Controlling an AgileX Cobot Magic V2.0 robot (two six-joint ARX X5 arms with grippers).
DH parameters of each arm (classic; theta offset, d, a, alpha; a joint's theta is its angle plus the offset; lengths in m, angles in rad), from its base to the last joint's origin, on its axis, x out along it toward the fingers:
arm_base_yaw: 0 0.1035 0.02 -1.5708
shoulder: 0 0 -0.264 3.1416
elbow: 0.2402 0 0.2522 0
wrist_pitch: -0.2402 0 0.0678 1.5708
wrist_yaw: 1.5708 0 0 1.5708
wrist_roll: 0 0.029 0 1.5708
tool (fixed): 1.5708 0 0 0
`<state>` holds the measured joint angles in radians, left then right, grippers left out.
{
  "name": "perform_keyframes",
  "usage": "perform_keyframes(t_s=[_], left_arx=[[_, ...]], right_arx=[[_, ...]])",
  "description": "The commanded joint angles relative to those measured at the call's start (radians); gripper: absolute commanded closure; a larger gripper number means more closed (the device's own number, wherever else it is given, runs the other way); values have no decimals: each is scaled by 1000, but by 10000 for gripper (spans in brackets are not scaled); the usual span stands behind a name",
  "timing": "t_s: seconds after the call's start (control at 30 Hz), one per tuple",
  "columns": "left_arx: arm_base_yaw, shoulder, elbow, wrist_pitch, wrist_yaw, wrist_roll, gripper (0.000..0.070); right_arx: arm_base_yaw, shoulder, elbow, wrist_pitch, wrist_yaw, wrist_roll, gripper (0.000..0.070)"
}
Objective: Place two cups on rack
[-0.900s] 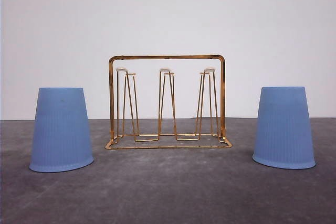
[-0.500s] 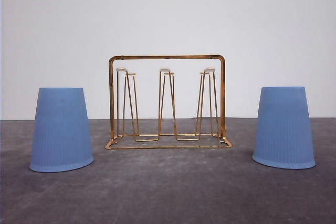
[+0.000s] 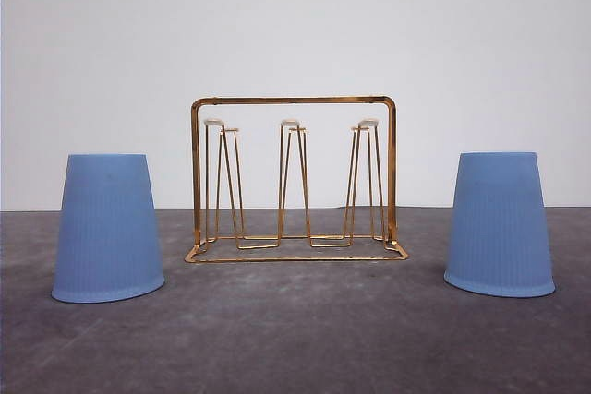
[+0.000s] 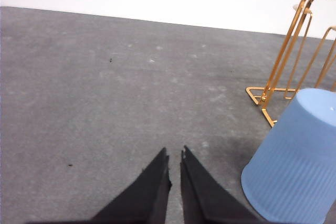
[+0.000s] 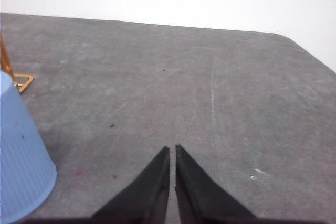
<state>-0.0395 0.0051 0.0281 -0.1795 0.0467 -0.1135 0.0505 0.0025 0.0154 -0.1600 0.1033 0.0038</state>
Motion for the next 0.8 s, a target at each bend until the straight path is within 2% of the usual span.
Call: perform_keyframes(t_s=[0.0, 0.17, 0.23, 0.3, 0.37, 0.43, 0.6, 0.77], left_arx=[[0, -1, 1, 0, -3, -78, 689], [0, 25, 121, -9, -2, -278, 689], [0, 67, 203, -24, -2, -310, 689], [0, 133, 303, -51, 1, -313, 689], [-1, 218, 408, -90, 13, -284, 689], [-1, 317, 514, -142, 44, -221, 689], [-5, 588, 760, -331, 116, -42, 685], [-39, 812, 883, -452, 120, 49, 672]], right_arx=[[-1, 1, 0, 26, -10, 86, 690], [0, 29, 87, 45, -91, 256, 694], [1, 70, 154, 28, -133, 321, 694], [6, 135, 240, -2, -169, 344, 694], [11, 209, 332, -43, -188, 338, 694], [15, 297, 433, -94, -209, 311, 694], [23, 550, 686, -279, -302, 184, 694], [46, 787, 839, -456, -358, 70, 694]])
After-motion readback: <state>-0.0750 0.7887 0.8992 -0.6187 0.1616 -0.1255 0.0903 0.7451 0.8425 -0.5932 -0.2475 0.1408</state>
